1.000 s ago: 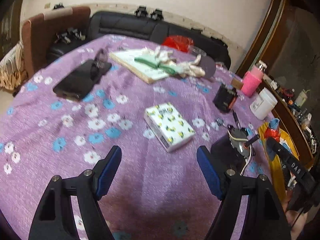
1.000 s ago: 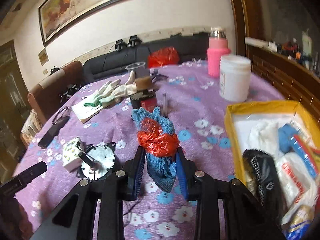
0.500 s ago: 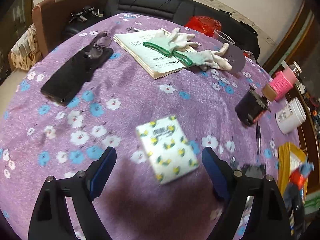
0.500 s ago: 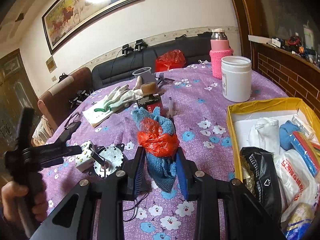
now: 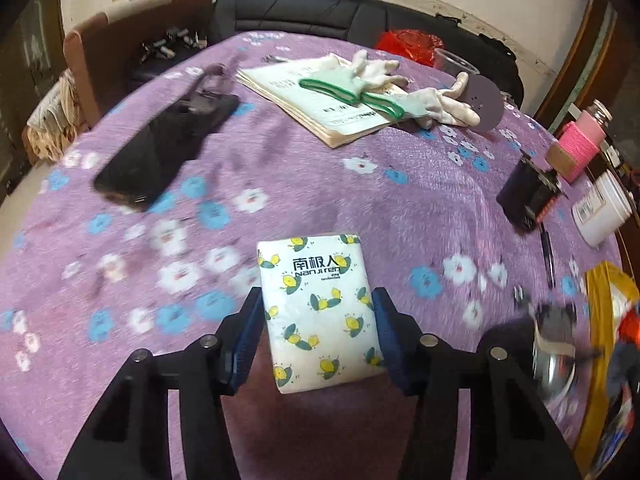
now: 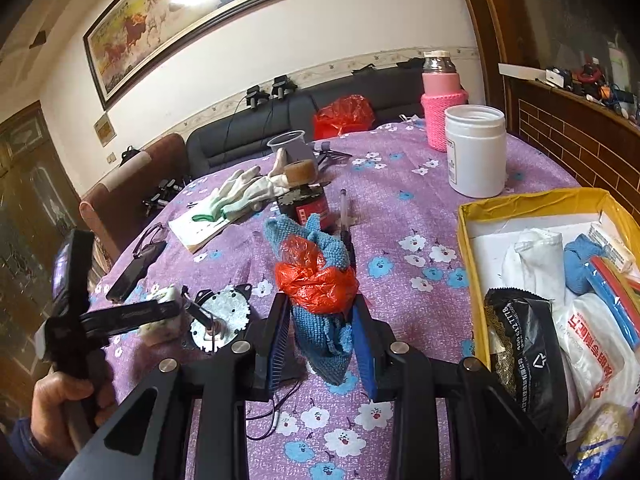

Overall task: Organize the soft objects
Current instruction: 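Lift the tissue pack and cloth bundle above the table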

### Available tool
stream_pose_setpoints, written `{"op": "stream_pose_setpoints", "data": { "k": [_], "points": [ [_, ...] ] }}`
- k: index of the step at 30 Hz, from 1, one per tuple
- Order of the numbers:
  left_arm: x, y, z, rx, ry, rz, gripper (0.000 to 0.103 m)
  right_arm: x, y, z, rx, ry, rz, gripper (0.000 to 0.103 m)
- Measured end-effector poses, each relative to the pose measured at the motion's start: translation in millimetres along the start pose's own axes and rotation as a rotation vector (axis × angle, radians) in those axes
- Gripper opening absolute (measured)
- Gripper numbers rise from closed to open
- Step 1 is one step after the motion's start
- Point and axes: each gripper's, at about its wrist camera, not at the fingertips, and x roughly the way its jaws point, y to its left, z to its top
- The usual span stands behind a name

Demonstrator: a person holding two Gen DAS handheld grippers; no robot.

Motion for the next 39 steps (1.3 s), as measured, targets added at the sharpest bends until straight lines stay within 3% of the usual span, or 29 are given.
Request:
{"op": "stream_pose_setpoints", "data": {
  "k": [5,12,17,39],
  "points": [
    [-38,-1,-26,0.022,-0.16,-0.009,0.053,2,13,-7,-0.035,0.013,0.042,0.033],
    [-77,-33,-47,0.187,-0.375,-0.019,0.053,-12,50,-18,-0.18,-0.062,0.093,0.033],
    [-81,-45,-51,0.262,-0.42,-0.004,0.053,-13,60,-23,-0.216,-0.06,0.129,0.033],
    [-95,-57,-66,0.328,-0.568,0.085,0.053,-13,55,-22,-0.197,-0.073,0.12,0.033]
  ]
}}
